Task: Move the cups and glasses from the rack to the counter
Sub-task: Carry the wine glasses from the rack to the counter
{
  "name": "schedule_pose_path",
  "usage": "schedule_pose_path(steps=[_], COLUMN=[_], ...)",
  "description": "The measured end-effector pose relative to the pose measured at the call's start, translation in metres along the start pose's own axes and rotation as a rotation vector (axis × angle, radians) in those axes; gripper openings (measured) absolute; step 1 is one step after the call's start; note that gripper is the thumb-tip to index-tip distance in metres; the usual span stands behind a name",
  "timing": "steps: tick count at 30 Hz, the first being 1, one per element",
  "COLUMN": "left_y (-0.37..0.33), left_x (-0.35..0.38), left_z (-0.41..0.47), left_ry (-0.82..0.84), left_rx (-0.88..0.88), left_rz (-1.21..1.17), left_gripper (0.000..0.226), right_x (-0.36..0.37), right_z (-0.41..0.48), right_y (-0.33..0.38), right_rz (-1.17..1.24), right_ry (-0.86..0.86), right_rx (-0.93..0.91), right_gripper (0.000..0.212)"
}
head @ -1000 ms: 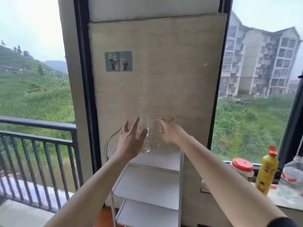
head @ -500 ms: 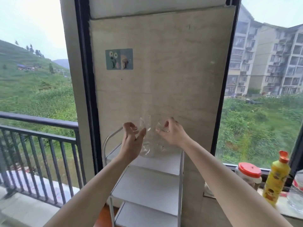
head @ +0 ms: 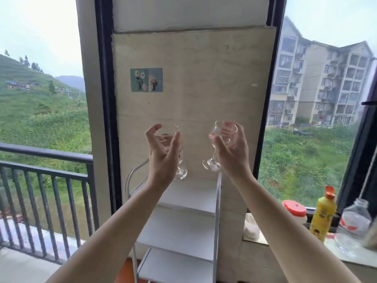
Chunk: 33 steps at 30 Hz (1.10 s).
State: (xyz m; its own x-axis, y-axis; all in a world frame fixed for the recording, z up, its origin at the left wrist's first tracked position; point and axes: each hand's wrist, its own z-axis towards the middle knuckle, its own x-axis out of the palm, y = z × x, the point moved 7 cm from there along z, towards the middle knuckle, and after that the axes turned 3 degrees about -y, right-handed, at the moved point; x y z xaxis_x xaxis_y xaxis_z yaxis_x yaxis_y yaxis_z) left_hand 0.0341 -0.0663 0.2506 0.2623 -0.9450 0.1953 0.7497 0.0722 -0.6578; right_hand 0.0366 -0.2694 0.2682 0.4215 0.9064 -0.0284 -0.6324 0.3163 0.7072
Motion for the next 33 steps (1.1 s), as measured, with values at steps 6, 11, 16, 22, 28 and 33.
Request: schedule_pose_path(steps=[6,11,16,22,28,33], left_y=[-0.026,-0.055,-0.072,-0.162,-0.266,-0.402], left_x=[0.063,0.137,0.205,0.262,0.305,0.344], left_z=[-0.044,-0.111,-0.203,-0.309,-0.433,-0.597], left_ry=[0.108,0.279,0.461,0.612,0.767,0.927], left_rx=[-0.049,-0.081,-0.189,-0.196,-0.216,-0.305], left_rz=[-0.223,-0.431,-0.521,-0.601,-0.743,-0.919], left_gripper=[0.05,0.042,0.05,0.042,0.043,0.033], right_x=[-0.103,-0.217,-0.322,-0.452,-0.569,-0.711], right_z=[-0.027,-0.08,-0.153,-0.241,-0.346,-0.482], right_y=[0.004,0.007,0.023,0.08,0.162,0.259], right_rz=[-0.017,-0.204,-0.276,-0.38,-0.427,-0.527], right_ry=[-0.2,-0.389,-0.556,-0.73,-0.826,-0.987], right_rx=[-0.002,0.002,0.065,0.09,0.096,0.126], right_gripper=[0.036,0.046,0.045,0.045,0.04,0.043])
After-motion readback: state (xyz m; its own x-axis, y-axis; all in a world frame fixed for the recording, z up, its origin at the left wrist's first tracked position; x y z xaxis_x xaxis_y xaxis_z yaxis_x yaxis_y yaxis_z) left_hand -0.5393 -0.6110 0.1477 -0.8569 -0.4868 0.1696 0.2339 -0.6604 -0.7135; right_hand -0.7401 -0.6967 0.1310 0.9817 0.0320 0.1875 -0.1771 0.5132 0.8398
